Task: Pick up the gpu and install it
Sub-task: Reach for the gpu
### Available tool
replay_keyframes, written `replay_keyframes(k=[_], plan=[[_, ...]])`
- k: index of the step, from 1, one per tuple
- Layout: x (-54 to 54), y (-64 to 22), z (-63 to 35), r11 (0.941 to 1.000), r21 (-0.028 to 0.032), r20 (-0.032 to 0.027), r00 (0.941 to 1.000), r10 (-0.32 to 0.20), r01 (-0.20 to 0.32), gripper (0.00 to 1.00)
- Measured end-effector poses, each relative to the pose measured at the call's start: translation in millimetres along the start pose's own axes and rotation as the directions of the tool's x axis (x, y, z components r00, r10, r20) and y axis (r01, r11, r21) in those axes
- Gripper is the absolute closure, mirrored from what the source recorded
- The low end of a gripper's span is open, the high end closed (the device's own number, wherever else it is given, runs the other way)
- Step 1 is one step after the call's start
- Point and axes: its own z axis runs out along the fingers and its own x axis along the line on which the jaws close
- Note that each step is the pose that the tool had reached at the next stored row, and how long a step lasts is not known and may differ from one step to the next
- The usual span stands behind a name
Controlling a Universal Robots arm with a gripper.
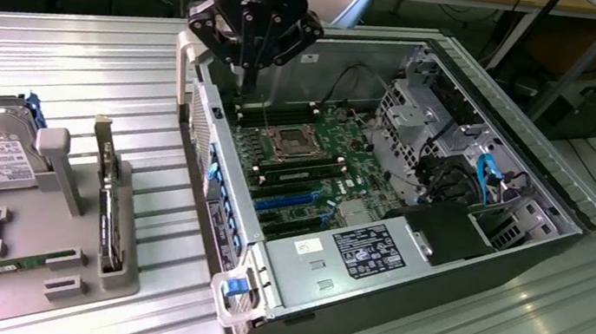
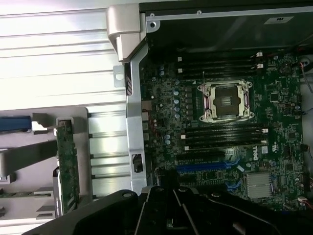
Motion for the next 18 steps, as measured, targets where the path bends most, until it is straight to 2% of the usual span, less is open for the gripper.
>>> replay_keyframes(k=[18], plan=[[36.5, -16.9, -1.0, 1.0000, -0.0048, -0.0009, 1.0000, -0.008, 0.008, 0.89]])
